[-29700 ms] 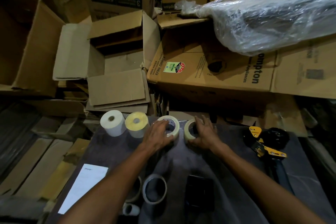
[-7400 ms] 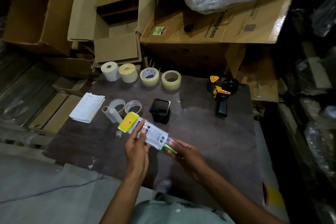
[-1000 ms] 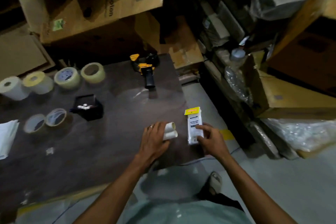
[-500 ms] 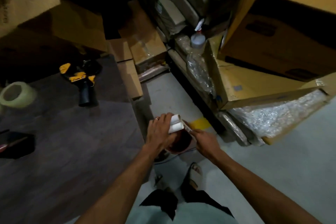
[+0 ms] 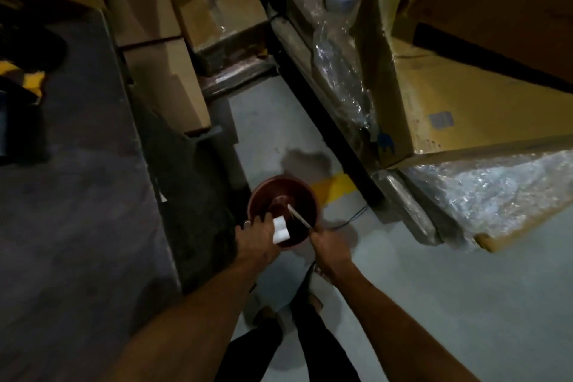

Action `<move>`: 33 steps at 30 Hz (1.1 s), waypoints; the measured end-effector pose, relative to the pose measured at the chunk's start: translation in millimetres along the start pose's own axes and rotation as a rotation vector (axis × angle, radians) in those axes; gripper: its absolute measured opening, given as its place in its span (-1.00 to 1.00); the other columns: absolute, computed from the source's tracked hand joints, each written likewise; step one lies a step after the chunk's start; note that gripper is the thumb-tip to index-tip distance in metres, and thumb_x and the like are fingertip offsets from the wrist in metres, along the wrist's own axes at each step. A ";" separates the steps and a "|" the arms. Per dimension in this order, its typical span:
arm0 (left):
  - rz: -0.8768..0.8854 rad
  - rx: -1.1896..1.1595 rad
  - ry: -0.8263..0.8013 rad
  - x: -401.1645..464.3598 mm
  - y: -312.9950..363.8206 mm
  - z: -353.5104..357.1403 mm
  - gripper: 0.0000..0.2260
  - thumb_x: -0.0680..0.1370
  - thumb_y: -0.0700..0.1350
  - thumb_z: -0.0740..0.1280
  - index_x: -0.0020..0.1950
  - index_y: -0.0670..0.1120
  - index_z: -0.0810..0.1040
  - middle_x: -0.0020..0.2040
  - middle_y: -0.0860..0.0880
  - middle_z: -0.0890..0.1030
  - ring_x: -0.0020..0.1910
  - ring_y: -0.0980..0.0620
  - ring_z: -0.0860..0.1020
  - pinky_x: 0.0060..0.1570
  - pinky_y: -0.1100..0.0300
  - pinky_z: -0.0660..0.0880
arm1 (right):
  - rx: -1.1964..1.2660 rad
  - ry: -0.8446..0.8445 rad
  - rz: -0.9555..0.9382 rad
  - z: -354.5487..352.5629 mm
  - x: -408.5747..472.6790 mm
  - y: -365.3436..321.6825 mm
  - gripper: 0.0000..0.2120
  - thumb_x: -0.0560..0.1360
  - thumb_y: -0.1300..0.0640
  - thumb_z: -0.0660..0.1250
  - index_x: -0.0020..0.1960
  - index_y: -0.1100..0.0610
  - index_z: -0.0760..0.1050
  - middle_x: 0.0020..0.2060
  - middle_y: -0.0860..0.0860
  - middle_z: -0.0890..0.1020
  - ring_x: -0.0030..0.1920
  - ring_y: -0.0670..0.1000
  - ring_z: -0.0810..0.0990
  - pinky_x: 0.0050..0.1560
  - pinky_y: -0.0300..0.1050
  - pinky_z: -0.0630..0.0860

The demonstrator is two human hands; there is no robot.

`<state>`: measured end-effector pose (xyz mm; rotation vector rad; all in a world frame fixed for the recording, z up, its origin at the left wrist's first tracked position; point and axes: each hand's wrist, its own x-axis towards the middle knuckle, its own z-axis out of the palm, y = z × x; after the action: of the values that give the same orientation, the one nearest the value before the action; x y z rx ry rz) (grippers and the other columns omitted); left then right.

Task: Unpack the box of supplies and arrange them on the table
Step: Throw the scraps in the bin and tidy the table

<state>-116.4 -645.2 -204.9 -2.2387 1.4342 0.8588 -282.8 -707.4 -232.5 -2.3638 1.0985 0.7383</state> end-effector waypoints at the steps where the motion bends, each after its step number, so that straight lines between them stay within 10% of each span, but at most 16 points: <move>1: 0.002 0.019 0.008 10.1 -2.1 6.9 -0.34 0.40 0.12 0.44 0.42 -0.01 0.26 0.30 -0.08 0.47 0.26 -0.14 0.47 0.23 -0.04 0.38 | 0.029 0.008 -0.021 10.6 9.7 2.3 -0.77 0.61 0.26 0.15 0.22 0.20 0.49 0.06 0.19 0.61 0.02 0.22 0.61 -0.06 0.05 0.52; 10: 0.053 0.036 -0.047 86.9 -5.8 74.6 -0.31 0.46 -0.01 0.41 0.52 -0.04 0.19 0.44 -0.07 0.38 0.42 -0.12 0.33 0.49 -0.08 0.12 | -0.027 0.046 -0.095 50.2 88.0 29.9 -0.61 0.55 0.35 0.14 0.34 0.18 0.43 0.21 0.15 0.54 0.09 0.20 0.60 -0.03 0.00 0.51; 16: -0.010 -0.056 -0.107 120.8 -5.3 113.8 -0.26 0.48 -0.07 0.43 0.56 -0.03 0.13 0.52 -0.07 0.27 0.49 -0.15 0.24 0.50 -0.08 0.14 | 0.005 0.089 -0.151 82.2 124.3 23.5 -0.71 0.03 0.27 0.65 -0.34 0.09 0.63 -0.43 0.02 0.62 -0.54 0.03 0.56 -0.58 -0.24 0.40; 22: -0.048 -0.041 -0.136 138.6 -8.1 127.8 -0.21 0.50 -0.06 0.42 0.59 -0.06 0.02 0.57 -0.12 0.15 0.55 -0.18 0.11 0.53 -0.10 0.03 | 0.099 0.079 -0.231 111.2 153.1 25.8 -0.59 -0.13 0.27 0.70 -0.54 0.08 0.48 -0.59 -0.02 0.52 -0.65 -0.02 0.46 -0.66 -0.28 0.34; 27: -0.085 -0.205 -0.166 144.5 -12.2 138.8 -0.23 0.48 0.02 0.44 0.58 -0.03 0.11 0.58 -0.15 0.12 0.57 -0.21 0.03 0.52 -0.13 -0.15 | 0.012 -0.018 -0.213 84.8 145.4 20.4 -0.86 0.52 0.27 0.31 0.04 0.22 0.61 -0.03 0.16 0.68 -0.05 0.14 0.67 -0.13 -0.07 0.54; 30: -0.042 -0.360 -0.065 138.1 -10.8 145.8 -0.18 0.27 0.26 0.56 0.46 0.08 0.37 0.50 -0.15 0.33 0.44 -0.21 0.33 0.47 -0.21 0.20 | 0.063 0.081 -0.216 74.5 130.7 17.5 -0.67 0.41 0.31 0.33 0.16 0.19 0.59 -0.03 0.17 0.68 -0.10 0.16 0.67 -0.19 -0.09 0.58; 33: 0.045 -0.184 -0.051 118.5 -5.3 123.8 -0.47 0.48 0.01 0.40 0.43 0.01 0.39 0.42 -0.13 0.42 0.37 -0.16 0.41 0.41 -0.07 0.30 | 0.077 0.037 -0.170 83.1 119.7 18.7 -0.46 0.22 0.29 0.49 0.20 0.21 0.56 -0.08 0.20 0.67 -0.18 0.23 0.66 -0.33 0.00 0.59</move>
<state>-112.9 -653.4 -376.1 -2.3047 1.4401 1.0944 -256.0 -737.7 -373.8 -2.3781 0.9097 0.5849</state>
